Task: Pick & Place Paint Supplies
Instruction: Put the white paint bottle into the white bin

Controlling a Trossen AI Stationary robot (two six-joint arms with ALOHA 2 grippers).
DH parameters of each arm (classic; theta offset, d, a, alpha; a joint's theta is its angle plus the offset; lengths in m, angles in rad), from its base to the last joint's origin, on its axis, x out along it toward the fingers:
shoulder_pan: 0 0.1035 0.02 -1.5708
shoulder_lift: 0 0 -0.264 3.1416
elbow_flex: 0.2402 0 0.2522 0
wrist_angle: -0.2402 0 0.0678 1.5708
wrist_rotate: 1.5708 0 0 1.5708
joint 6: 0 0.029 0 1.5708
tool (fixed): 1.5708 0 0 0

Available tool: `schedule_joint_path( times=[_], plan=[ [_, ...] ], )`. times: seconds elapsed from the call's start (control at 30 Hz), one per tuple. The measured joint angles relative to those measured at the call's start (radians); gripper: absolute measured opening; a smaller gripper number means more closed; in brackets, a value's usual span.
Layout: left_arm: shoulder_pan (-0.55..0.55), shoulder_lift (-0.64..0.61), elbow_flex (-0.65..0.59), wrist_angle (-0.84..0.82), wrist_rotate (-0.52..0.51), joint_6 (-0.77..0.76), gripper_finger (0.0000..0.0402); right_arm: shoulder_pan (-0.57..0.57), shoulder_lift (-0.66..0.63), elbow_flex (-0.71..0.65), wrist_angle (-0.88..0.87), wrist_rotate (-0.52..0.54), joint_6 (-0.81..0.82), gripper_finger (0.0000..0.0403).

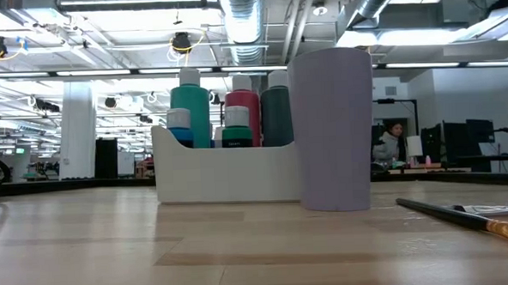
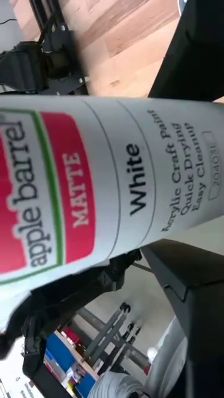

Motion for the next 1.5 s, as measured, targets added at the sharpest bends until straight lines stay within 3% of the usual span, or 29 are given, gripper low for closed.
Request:
schedule_joint_path(
  times=[0.17, 0.43, 0.67, 0.83, 1.0, 1.5],
  plan=[
    [0.0, 0.0, 0.0, 0.0, 0.006, 0.0, 0.0164, 0.0, -0.002, 0.0, -0.003, 0.0, 0.001, 0.0274],
    [0.0, 0.0, 0.0, -0.002, 0.03, -0.011, 0.018, 0.005, -0.003, 0.0, -0.007, 0.0, 0.026, 0.0181],
    [0.007, -0.009, 0.0, -0.039, 0.107, -0.02, 0.0207, 0.009, -0.003, 0.002, -0.031, -0.004, 0.06, 0.0178],
    [0.014, -0.041, 0.002, -0.197, 0.197, -0.062, 0.0251, 0.011, -0.002, 0.0, -0.08, -0.015, 0.082, 0.0195],
    [0.015, -0.049, 0.002, -0.269, 0.269, -0.054, 0.0279, 0.017, -0.002, -0.001, -0.14, -0.013, 0.078, 0.0175],
    [0.05, -0.037, 0.002, -0.249, 0.229, -0.043, 0.0284, 0.013, -0.003, -0.001, -0.14, 0.016, 0.072, 0.0177]
  ],
)
